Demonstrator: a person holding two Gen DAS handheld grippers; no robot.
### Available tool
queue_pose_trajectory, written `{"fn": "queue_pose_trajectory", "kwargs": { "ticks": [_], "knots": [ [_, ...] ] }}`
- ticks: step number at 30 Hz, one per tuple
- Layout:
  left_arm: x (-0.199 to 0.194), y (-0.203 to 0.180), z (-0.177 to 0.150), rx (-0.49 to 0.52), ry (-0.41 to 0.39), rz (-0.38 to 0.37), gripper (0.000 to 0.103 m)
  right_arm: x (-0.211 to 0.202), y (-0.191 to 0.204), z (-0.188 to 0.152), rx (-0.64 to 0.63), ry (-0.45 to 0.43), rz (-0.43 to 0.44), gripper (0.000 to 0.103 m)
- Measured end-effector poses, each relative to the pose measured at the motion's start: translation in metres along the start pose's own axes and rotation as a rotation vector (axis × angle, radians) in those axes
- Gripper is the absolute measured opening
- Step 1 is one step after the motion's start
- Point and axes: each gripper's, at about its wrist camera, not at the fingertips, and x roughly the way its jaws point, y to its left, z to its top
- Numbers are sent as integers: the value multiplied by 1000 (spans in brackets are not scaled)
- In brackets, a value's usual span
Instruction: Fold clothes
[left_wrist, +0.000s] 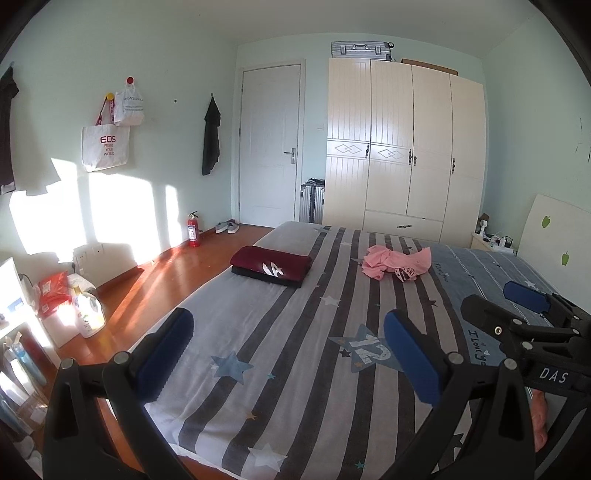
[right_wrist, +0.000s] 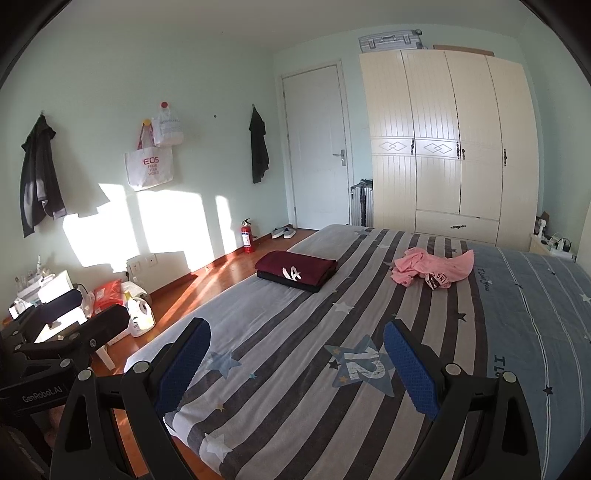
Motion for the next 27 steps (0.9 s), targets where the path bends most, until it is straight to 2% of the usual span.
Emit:
{"fn": "queue_pose_trajectory", "kwargs": {
  "ticks": [27],
  "knots": [
    [6, 7, -9, -15, 19, 13, 102, 10, 13, -6, -19, 6, -2, 93]
  ]
}}
